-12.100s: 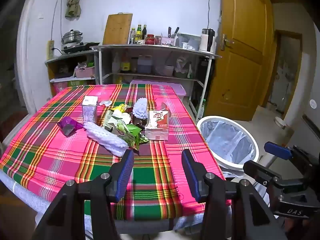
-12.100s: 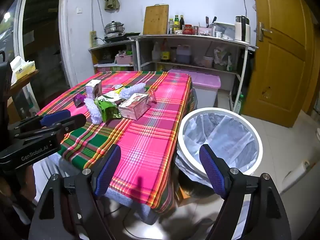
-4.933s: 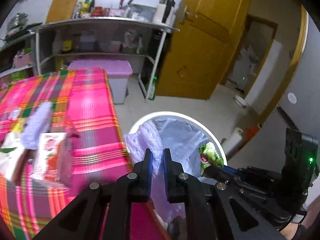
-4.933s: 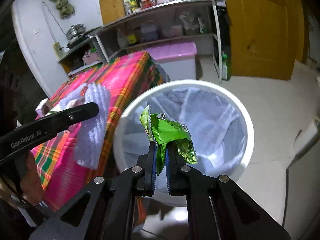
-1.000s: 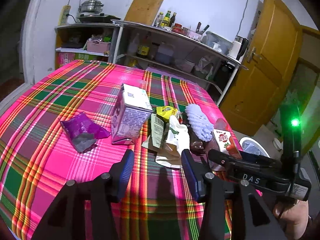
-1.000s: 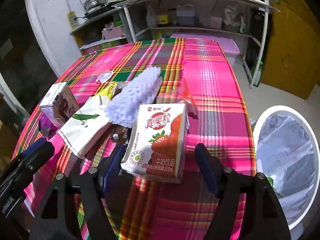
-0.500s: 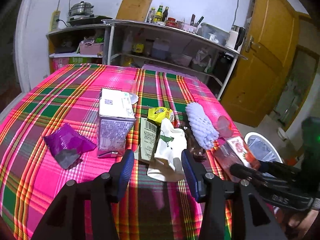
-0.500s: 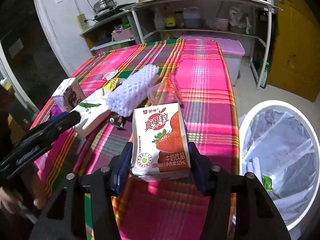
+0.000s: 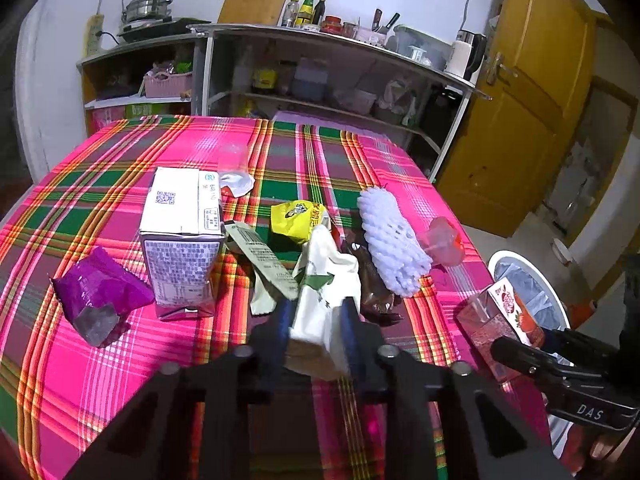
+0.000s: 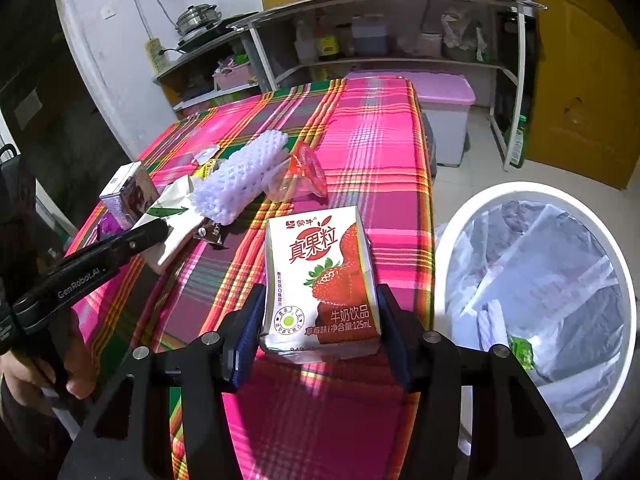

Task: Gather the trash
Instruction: 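Carry the paper bag and milk carton over the bin and release both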

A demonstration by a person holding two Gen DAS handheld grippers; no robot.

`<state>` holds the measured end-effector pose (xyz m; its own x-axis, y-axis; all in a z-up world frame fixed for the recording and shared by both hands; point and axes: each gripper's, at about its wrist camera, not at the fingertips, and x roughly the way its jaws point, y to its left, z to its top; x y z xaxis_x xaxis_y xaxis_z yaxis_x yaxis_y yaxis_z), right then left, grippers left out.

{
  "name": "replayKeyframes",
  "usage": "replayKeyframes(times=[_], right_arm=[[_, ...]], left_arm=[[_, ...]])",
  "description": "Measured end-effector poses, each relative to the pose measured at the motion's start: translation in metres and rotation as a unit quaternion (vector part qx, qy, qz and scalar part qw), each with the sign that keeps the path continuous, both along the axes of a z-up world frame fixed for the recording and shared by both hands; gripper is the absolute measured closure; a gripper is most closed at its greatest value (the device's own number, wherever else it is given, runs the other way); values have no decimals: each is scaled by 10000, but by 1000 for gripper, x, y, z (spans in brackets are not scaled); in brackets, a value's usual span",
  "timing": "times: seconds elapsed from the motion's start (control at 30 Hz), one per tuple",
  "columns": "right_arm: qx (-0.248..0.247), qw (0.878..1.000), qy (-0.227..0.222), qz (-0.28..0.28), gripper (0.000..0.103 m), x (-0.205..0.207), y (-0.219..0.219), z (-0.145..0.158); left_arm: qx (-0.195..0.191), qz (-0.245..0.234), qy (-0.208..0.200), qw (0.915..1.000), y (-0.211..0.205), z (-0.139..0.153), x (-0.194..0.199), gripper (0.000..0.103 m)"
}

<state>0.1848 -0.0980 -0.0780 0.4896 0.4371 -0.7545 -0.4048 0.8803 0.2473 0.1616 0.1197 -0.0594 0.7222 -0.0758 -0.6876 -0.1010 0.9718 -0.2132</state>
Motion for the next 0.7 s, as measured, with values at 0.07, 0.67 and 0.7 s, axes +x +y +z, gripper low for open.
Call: replayKeyframes(times=[0.07,0.67,0.7], right_arm=[[6,10000,-3,-17,48,0,-3,0],[168,9996,-237,53,49,-22,-24,18],[183,9995,-266,53,49,-24,-26,20]], left_arm=[[66,-4,-11,10000,-3,1,-1,85],[-125,-11,-373,9992,-20,27,-49,91],[-146,-23,-402,9991,-22,29,-52,91]])
